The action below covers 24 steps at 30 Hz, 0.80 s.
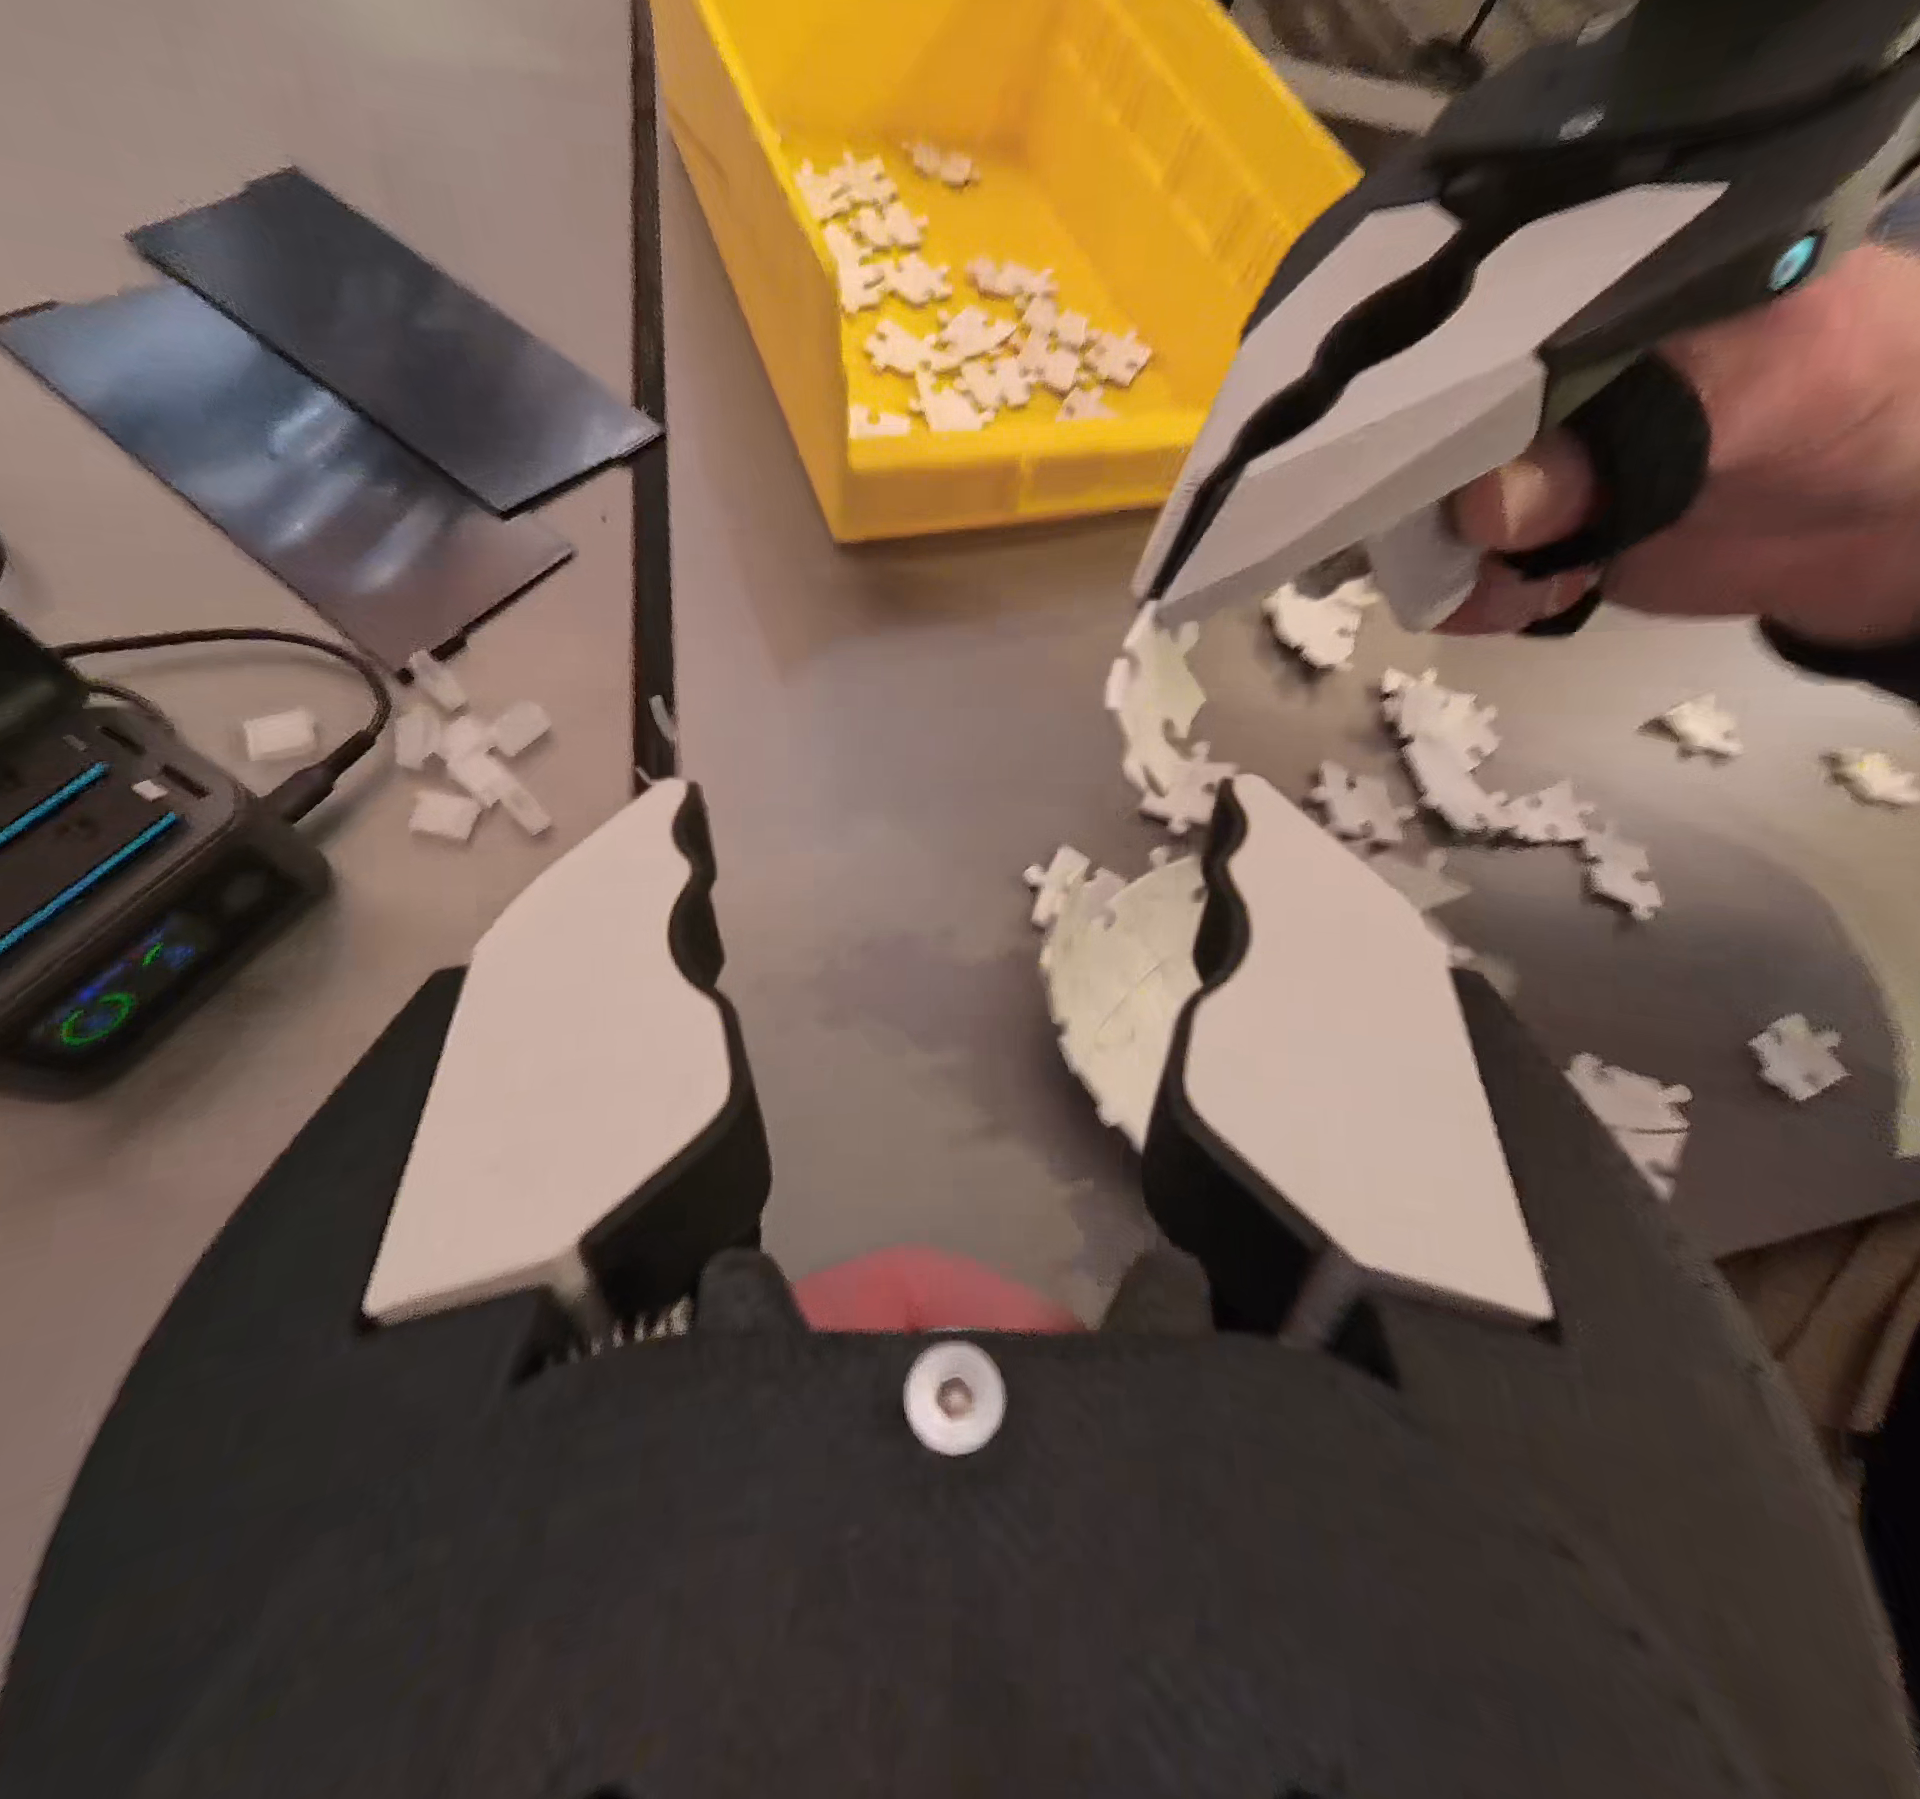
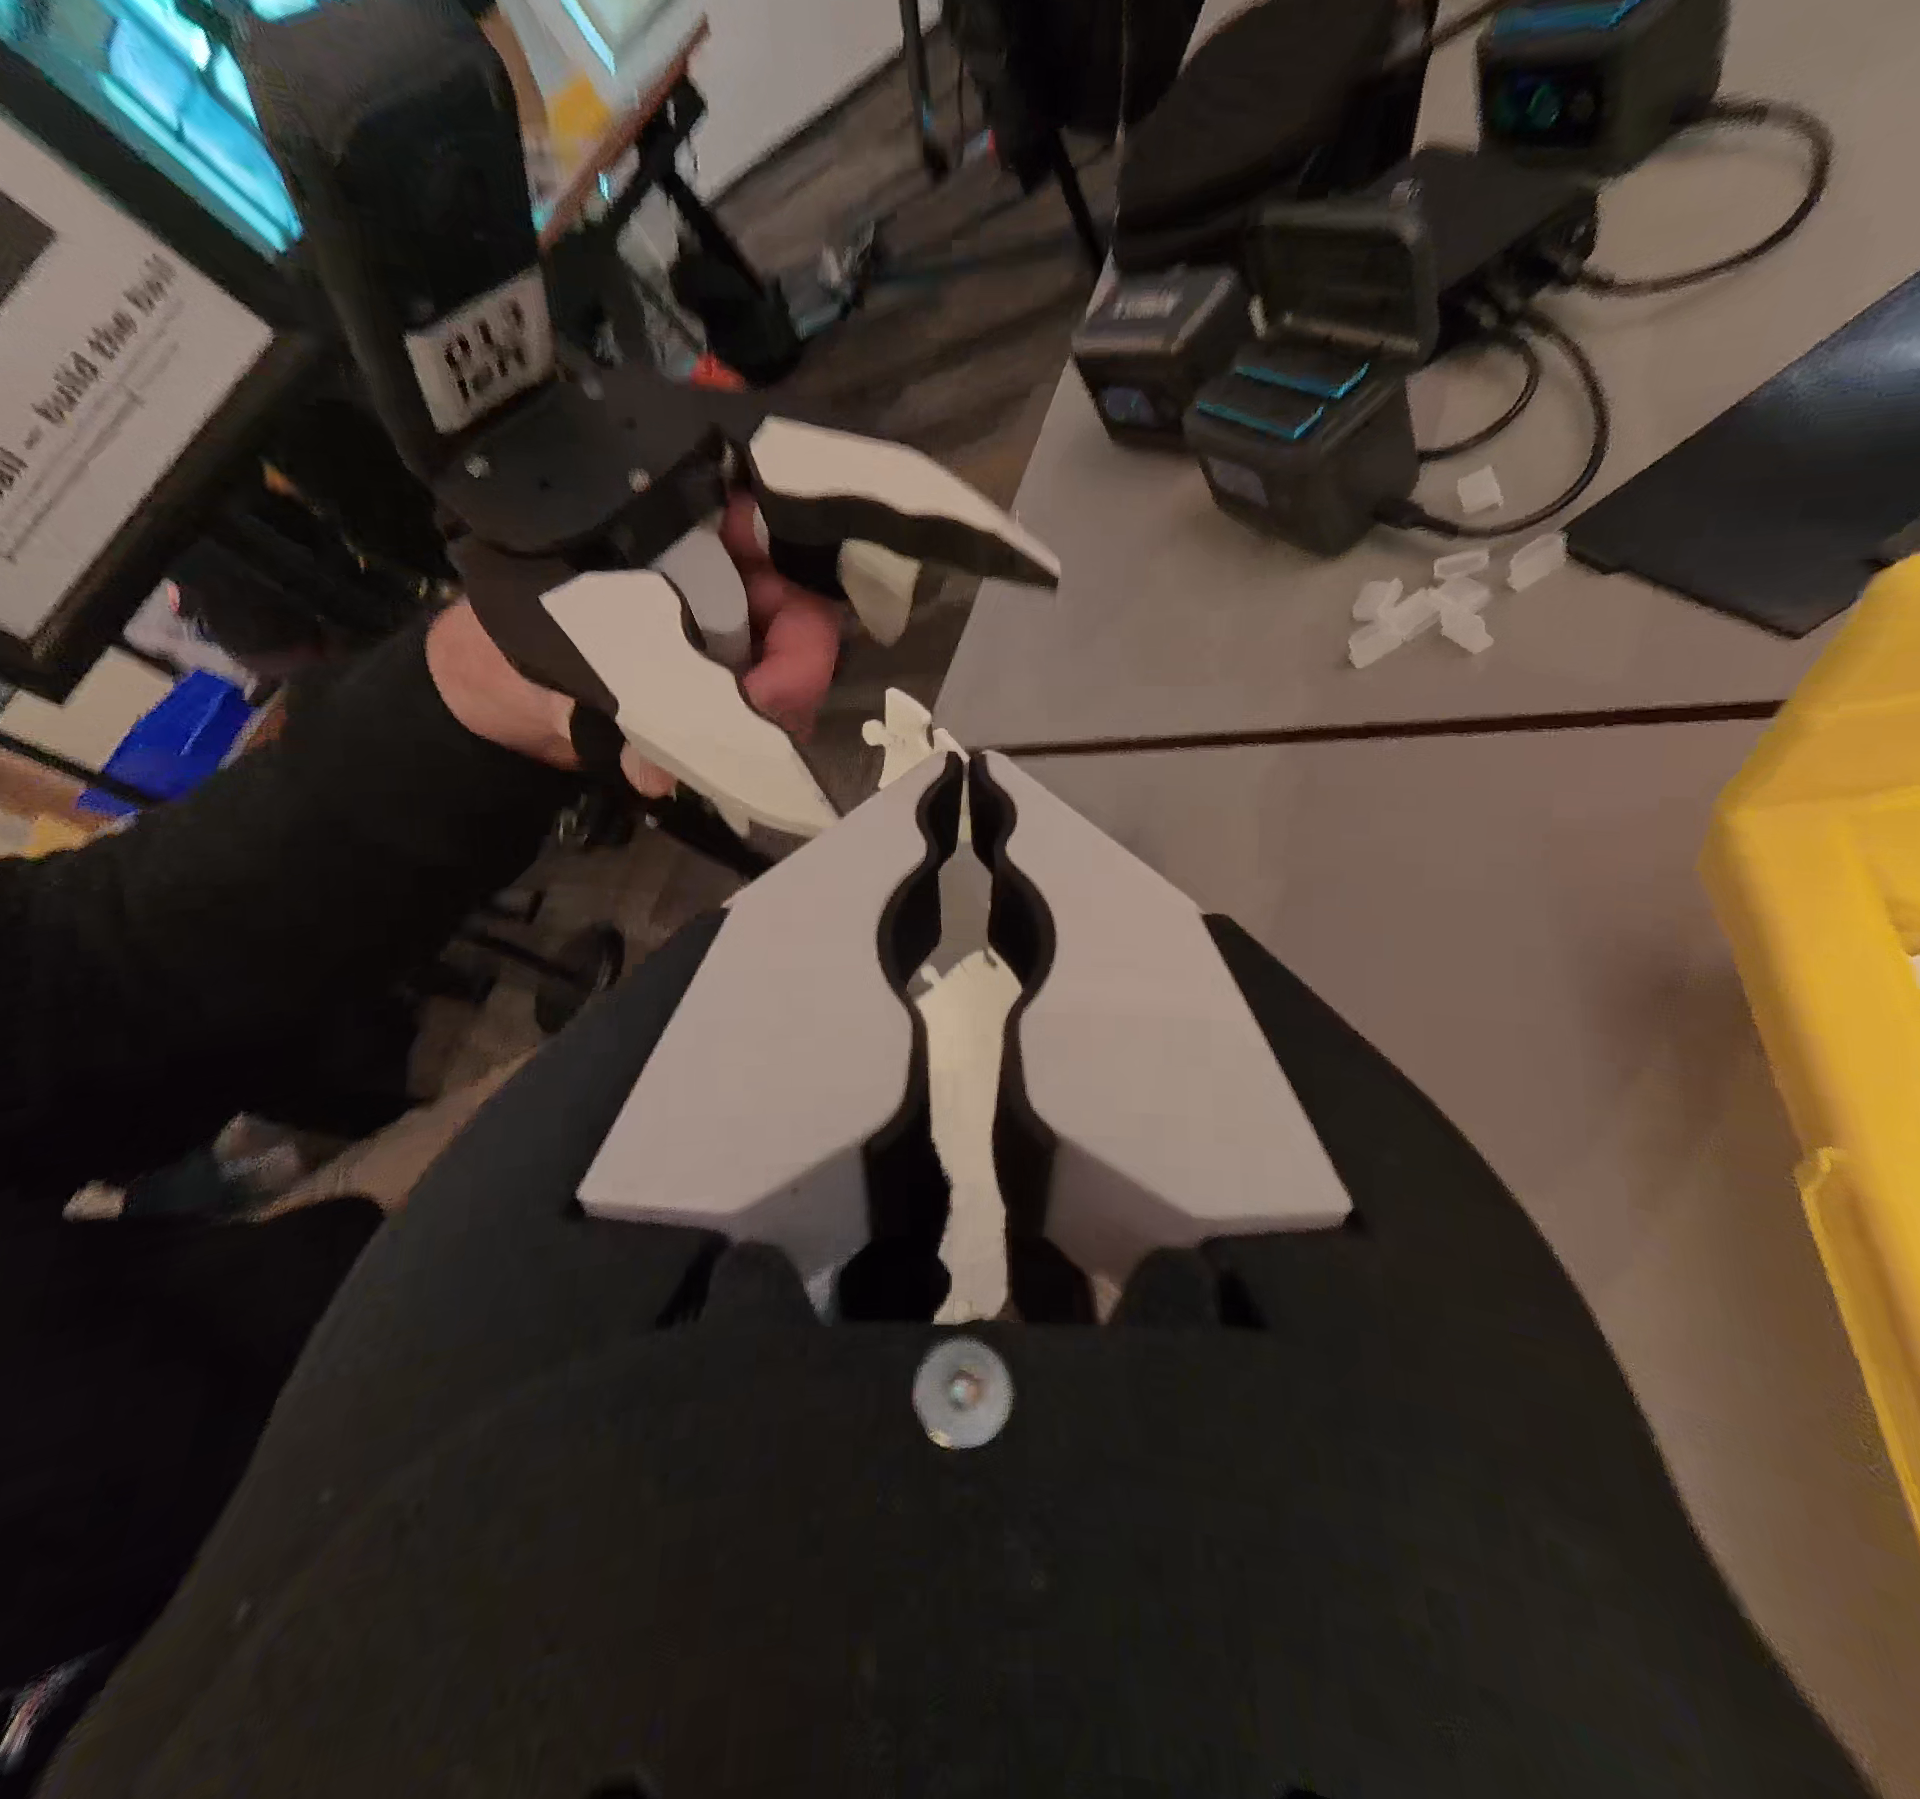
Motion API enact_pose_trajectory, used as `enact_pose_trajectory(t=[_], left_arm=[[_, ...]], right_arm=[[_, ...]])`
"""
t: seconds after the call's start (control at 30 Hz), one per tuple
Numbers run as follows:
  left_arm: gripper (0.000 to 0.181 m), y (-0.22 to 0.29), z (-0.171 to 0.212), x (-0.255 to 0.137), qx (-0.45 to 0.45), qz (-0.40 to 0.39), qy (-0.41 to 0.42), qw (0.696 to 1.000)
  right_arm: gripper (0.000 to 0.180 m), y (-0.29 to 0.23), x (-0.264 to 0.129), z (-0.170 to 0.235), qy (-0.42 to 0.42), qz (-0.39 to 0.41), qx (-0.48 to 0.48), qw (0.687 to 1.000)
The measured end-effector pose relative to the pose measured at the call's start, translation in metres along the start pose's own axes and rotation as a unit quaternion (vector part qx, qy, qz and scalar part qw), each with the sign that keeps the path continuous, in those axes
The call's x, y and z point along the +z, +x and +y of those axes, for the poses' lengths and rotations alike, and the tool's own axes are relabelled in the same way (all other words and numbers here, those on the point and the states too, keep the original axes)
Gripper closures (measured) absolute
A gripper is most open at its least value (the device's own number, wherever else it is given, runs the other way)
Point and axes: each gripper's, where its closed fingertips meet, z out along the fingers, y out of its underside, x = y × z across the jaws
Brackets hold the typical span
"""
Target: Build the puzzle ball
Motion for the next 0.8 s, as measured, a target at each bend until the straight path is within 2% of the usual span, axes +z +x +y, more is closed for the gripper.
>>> enact_pose_trajectory(t=[0.1, 0.13, 0.23, 0.33, 0.57, 0.67, 0.7, 0.8], left_arm=[[0.101, 0.017, -0.012, 0.002, -0.043, 0.054, 0.049, 0.996], [0.109, 0.027, -0.016, 0.002, -0.057, 0.085, 0.061, 0.993], [0.147, 0.044, -0.026, 0.003, -0.085, 0.137, 0.098, 0.982], [0.177, 0.061, -0.032, 0.0, -0.092, 0.186, 0.115, 0.972], [0.178, 0.075, -0.025, -0.001, -0.051, 0.2, 0.069, 0.976], [0.178, 0.082, -0.016, -0.001, -0.028, 0.208, 0.027, 0.977], [0.178, 0.082, -0.012, 0.0, -0.02, 0.203, 0.012, 0.979], [0.178, 0.083, -0.004, -0.002, 0.011, 0.201, -0.023, 0.979]], right_arm=[[0.18, -0.006, -0.01, -0.01, 0.064, 0.011, -0.003, 0.998], [0.18, -0.009, -0.012, -0.012, 0.079, 0.014, -0.005, 0.997], [0.18, -0.015, -0.019, -0.015, 0.118, 0.026, -0.017, 0.992], [0.18, -0.022, -0.024, -0.015, 0.137, 0.029, -0.025, 0.99], [0.18, -0.033, -0.034, 0.0, 0.119, 0.026, -0.031, 0.992], [0.179, -0.036, -0.037, 0.014, 0.065, 0.035, -0.045, 0.996], [0.173, -0.037, -0.038, 0.018, 0.042, 0.04, -0.055, 0.997], [0.17, -0.042, -0.046, 0.019, 0.004, 0.058, -0.109, 0.992]])
